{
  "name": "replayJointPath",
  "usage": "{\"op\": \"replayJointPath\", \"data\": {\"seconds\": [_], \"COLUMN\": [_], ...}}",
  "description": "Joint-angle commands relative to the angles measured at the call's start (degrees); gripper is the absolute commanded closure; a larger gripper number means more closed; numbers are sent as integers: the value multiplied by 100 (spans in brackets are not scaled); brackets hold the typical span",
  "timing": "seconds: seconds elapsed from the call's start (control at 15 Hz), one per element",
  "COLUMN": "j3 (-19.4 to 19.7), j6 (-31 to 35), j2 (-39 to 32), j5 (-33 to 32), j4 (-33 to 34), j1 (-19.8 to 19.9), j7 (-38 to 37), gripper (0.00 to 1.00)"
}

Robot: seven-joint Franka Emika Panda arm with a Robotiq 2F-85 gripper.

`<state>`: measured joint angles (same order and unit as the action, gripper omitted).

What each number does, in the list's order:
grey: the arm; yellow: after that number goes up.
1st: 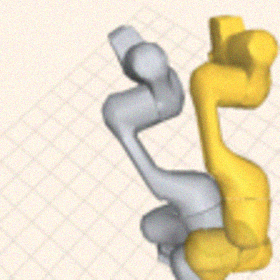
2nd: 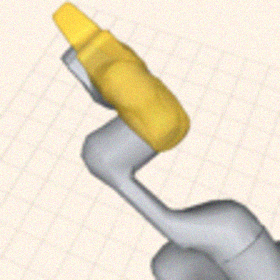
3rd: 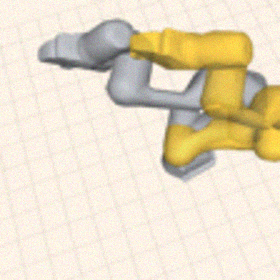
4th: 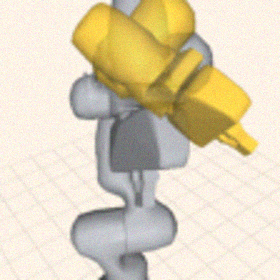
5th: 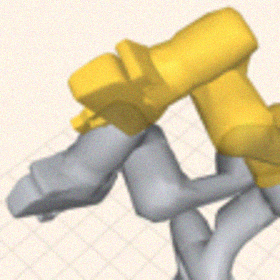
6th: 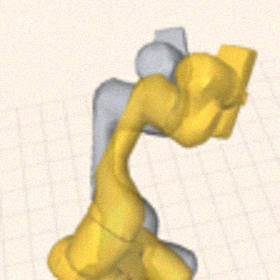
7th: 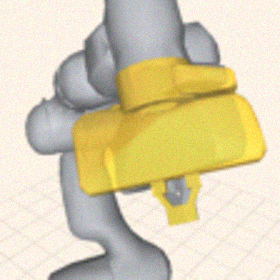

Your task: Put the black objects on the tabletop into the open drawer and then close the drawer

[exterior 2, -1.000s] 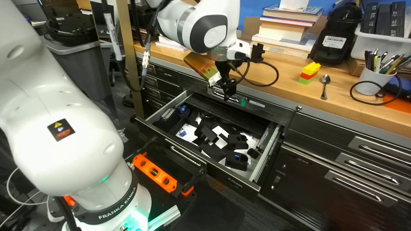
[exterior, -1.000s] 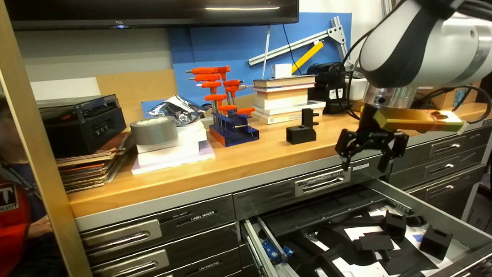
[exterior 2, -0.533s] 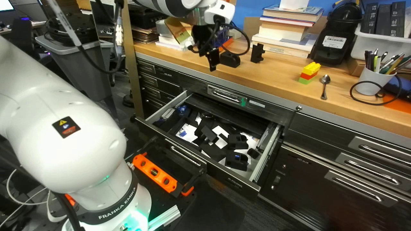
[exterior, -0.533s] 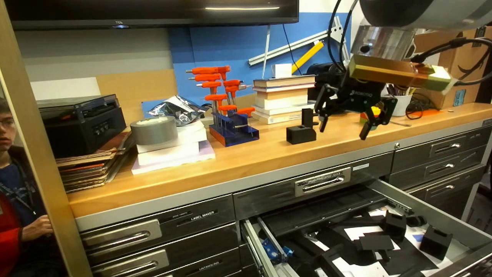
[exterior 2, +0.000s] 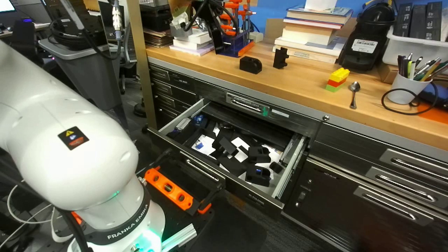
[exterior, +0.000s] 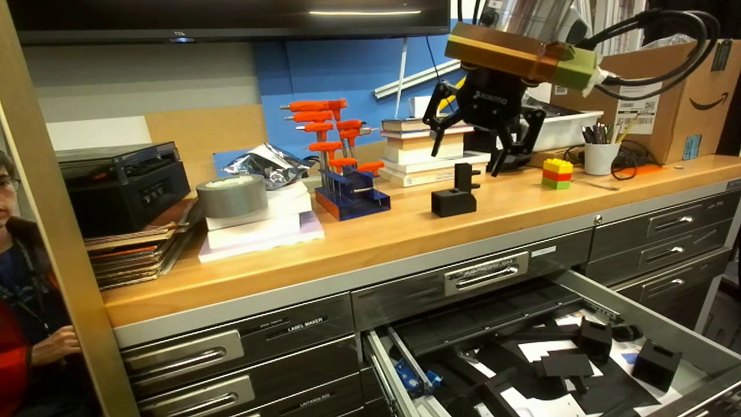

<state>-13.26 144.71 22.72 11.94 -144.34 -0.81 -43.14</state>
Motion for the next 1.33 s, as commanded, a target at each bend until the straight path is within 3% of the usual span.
{"op": "replayJointPath", "data": {"seconds": [0.0, 0.47, 0.6, 0.8, 1.07, 1.27], "j3": [-226, -18, 95, 380, 654, 703], "j6": [14, 244, 45, -781, -1887, -2154], "j2": [-536, -1826, -2215, -2742, -3104, -3224], "j5": [-341, -1278, -1784, -2631, -2430, -2225], "j4": [708, 1979, 2394, 3021, 3540, 3623], "j1": [333, 477, 424, 198, -172, -340], "j7": [-1258, -2945, -3529, -4638, -4776, -4499], "gripper": [0, 0, 0, 0, 0, 0]}}
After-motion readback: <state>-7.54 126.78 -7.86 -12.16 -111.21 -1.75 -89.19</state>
